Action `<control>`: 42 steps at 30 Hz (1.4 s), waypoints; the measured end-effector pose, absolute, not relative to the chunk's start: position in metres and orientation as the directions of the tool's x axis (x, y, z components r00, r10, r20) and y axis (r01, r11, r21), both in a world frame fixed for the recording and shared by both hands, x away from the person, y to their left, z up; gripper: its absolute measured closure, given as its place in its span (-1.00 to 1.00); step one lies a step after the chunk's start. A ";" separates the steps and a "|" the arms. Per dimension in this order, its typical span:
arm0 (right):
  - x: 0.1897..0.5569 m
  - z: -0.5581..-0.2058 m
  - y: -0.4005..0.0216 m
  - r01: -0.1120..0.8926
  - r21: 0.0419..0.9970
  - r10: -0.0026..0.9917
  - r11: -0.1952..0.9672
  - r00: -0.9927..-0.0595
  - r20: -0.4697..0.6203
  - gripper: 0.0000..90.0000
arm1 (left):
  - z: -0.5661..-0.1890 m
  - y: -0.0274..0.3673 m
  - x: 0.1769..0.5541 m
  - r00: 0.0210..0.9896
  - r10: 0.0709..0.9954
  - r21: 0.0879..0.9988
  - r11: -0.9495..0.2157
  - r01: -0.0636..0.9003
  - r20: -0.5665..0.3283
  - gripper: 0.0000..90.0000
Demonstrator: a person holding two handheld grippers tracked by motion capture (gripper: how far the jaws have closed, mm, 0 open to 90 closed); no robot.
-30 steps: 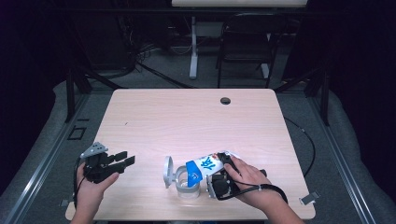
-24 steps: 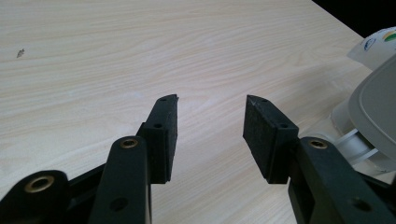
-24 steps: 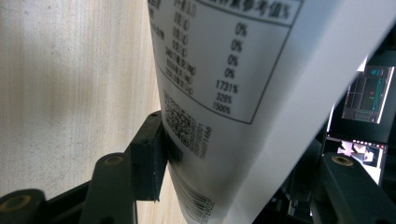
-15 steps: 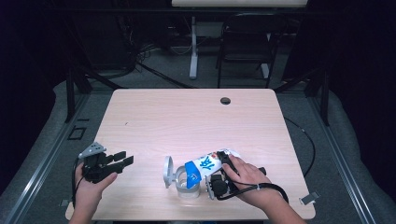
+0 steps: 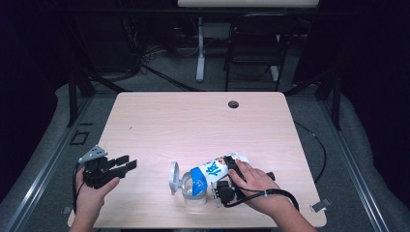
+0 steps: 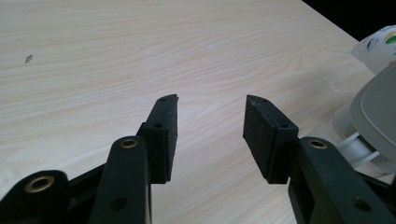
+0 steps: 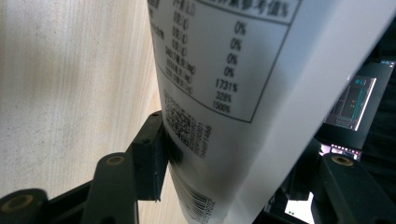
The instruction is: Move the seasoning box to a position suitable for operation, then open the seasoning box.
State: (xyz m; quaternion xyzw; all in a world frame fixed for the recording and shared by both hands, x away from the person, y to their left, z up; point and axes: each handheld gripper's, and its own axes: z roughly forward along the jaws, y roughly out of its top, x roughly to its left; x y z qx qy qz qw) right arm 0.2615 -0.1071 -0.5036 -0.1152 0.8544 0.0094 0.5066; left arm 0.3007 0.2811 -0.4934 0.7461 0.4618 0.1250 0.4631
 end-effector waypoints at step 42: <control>0.259 -0.503 -0.107 -0.237 -0.140 -0.233 0.961 -0.424 -0.875 -0.01 | -0.494 0.279 0.300 0.524 0.812 0.800 -0.126 0.586 -0.256 0.22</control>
